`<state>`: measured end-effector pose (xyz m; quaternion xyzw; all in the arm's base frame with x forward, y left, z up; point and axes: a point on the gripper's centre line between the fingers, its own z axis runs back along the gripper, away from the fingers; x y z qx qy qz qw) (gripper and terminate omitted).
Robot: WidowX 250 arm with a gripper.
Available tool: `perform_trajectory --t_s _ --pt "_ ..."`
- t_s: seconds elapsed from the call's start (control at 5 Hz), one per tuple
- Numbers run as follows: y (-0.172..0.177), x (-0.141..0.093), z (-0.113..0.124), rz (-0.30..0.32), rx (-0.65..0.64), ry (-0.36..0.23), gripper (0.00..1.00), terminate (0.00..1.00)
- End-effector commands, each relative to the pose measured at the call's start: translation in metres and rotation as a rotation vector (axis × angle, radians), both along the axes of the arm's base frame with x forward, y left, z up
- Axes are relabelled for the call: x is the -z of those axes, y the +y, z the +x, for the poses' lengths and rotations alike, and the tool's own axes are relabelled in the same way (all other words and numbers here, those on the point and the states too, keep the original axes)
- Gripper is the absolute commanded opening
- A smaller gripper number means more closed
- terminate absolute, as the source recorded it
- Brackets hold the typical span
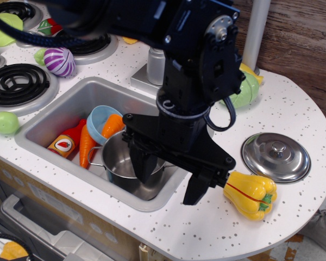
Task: Put lid on pot or pan
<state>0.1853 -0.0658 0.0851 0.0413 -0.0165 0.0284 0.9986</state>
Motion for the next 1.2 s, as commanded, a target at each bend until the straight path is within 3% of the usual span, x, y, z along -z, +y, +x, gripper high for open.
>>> perform_trajectory --t_s 0.0,0.4,0.6,1.0 --pt "0.000 0.000 0.000 0.000 0.000 0.000 1.00 0.00" --pt "-0.048 -0.005 0.100 0.038 0.032 -0.047 1.00 0.00" --pt "-0.071 -0.004 0.133 0.109 0.050 -0.112 1.00 0.00" --pt "-0.082 0.017 0.166 0.078 0.088 -0.173 1.00 0.00"
